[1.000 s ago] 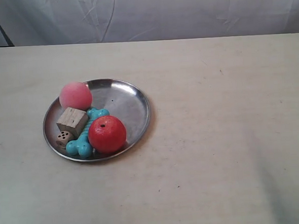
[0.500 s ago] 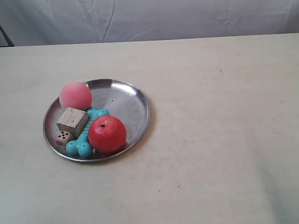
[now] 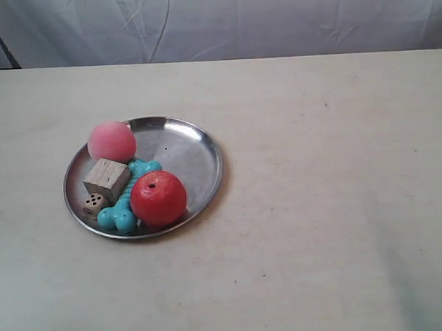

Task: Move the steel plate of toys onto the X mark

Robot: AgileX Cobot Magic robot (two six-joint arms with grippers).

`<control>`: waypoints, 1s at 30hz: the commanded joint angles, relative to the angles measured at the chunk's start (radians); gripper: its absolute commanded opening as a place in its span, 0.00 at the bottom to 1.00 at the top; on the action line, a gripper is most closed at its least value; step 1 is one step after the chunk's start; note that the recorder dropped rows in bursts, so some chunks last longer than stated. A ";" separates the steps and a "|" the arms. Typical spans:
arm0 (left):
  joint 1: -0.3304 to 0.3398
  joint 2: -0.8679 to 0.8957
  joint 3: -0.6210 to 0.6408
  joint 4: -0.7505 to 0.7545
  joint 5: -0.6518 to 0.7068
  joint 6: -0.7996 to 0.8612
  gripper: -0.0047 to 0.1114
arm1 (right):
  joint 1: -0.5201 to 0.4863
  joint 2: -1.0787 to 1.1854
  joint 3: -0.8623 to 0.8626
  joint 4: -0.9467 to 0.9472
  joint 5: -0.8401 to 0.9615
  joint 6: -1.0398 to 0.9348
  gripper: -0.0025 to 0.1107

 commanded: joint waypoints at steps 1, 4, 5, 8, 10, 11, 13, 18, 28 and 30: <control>-0.033 -0.009 0.005 0.007 -0.001 -0.008 0.04 | -0.004 -0.006 0.002 0.004 -0.001 0.000 0.02; -0.094 -0.009 0.005 0.007 -0.001 -0.008 0.04 | -0.004 -0.006 0.002 0.004 -0.001 0.000 0.02; -0.111 -0.009 0.005 0.007 -0.001 -0.008 0.04 | -0.004 -0.006 0.002 0.004 -0.001 0.000 0.02; -0.136 -0.009 0.005 0.007 -0.001 -0.008 0.04 | -0.004 -0.006 0.002 0.004 -0.001 0.000 0.02; -0.136 -0.009 0.005 0.007 -0.001 -0.008 0.04 | -0.004 -0.006 0.002 0.004 -0.001 0.000 0.02; -0.136 -0.009 0.005 0.007 -0.006 -0.008 0.04 | -0.004 -0.006 0.002 0.004 -0.001 0.000 0.02; -0.136 -0.009 0.005 0.007 -0.012 -0.008 0.04 | -0.004 -0.006 0.002 0.004 -0.001 0.000 0.02; -0.136 -0.009 0.005 0.007 -0.012 -0.008 0.04 | -0.004 -0.006 0.002 0.006 0.001 0.000 0.02; -0.136 -0.009 0.005 0.007 -0.012 -0.008 0.04 | -0.004 -0.006 0.002 0.006 0.001 0.000 0.02; -0.136 -0.009 0.005 -0.004 -0.012 -0.014 0.04 | -0.004 -0.006 0.002 0.006 0.001 0.000 0.02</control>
